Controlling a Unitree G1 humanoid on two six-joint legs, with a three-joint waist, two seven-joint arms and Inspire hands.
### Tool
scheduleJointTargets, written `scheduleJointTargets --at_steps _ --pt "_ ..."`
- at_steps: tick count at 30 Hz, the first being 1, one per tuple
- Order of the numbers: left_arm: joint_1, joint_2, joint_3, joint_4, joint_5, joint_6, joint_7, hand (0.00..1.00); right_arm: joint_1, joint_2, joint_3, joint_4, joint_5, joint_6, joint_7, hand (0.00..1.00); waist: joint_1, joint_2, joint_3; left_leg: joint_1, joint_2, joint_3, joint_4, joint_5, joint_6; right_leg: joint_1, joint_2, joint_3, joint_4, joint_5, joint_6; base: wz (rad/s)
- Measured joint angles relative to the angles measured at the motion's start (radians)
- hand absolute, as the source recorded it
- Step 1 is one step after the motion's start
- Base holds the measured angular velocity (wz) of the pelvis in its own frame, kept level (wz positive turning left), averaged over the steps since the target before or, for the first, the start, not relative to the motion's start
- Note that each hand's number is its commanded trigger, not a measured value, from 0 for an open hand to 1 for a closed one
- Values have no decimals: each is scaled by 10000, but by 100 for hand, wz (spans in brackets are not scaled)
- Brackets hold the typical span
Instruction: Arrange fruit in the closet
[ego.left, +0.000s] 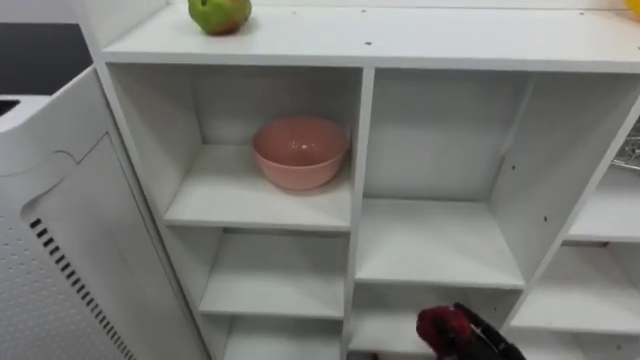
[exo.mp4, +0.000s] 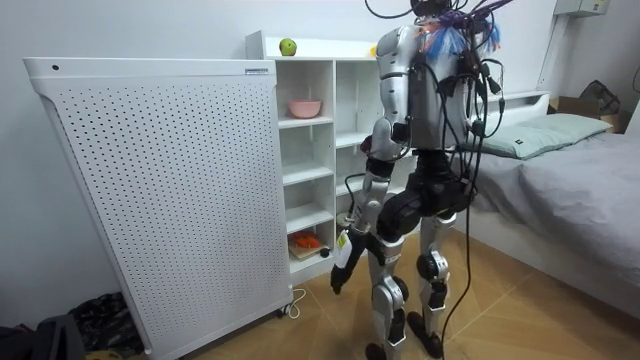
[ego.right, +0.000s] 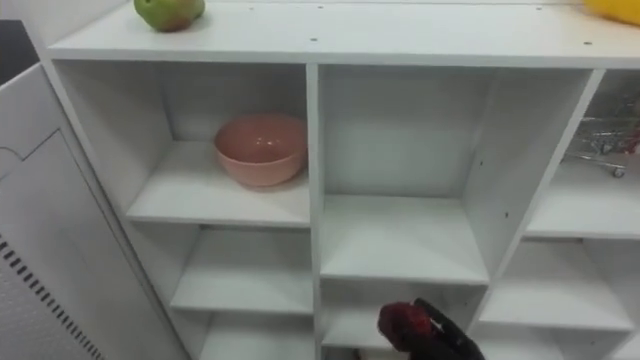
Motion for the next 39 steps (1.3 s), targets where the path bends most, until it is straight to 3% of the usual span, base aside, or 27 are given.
scheduleJointTargets --at_steps 3,9,16,21,24,27,31,35,39 --pt "5 13 -5 -1 -380 81 -1 0 -516 1 -38 298 1098 -4 -1 100 12 59 54 -919 -111 -41 499 14 25 -901 -103 -20 504 -40 -54 6" --pt "6 121 -96 -232 -1119 175 -1 0 -1265 -107 -336 1554 2846 330 -27 100 323 -119 172 -2869 -346 -42 1750 5 65 -2923 -631 64 2039 -440 -194 14" --pt "45 419 -688 -677 -1945 276 42 0 -2576 -1015 -436 2391 4172 628 -34 100 665 -154 177 -5276 -332 -44 3318 -147 35 -5152 -921 -60 3592 -696 -410 15" --pt "64 453 -863 -962 -1949 389 82 0 -3405 -1574 -435 2546 4498 663 -155 100 895 -173 170 -6238 -209 -14 3768 -137 8 -5998 -900 -129 3843 -600 -466 -1" --pt "49 590 -1073 -1250 -1968 374 226 0 -4290 -1837 -583 3069 4993 667 -331 100 953 -190 164 -6813 -172 44 4038 -128 11 -6576 -900 -68 4084 -534 -557 -3" --pt "24 717 -1288 -1281 -1964 365 230 0 -4555 -2089 -714 3173 5489 668 -433 100 1085 -191 164 -7020 -170 101 4121 -128 12 -6794 -940 -45 4223 -553 -582 2" --pt "31 743 -1450 -1298 -1955 357 233 0 -4836 -2184 -1161 3172 5540 647 -588 100 1066 -186 161 -7238 -146 100 4225 -129 20 -6917 -1054 -264 4275 -543 -700 4" --pt "41 767 -1532 -1449 -1934 348 246 0 -5114 -2512 -1227 3172 5521 603 -1063 100 1089 -192 164 -7266 -159 213 4293 -169 87 -6960 -1147 -248 4430 -629 -653 10" --pt "45 895 -1443 -1586 -1933 124 347 0 -5760 -2663 -1542 3084 5473 436 -1708 100 1101 -188 162 -7376 -155 288 4525 -222 138 -7065 -1228 -248 4670 -797 -640 1"
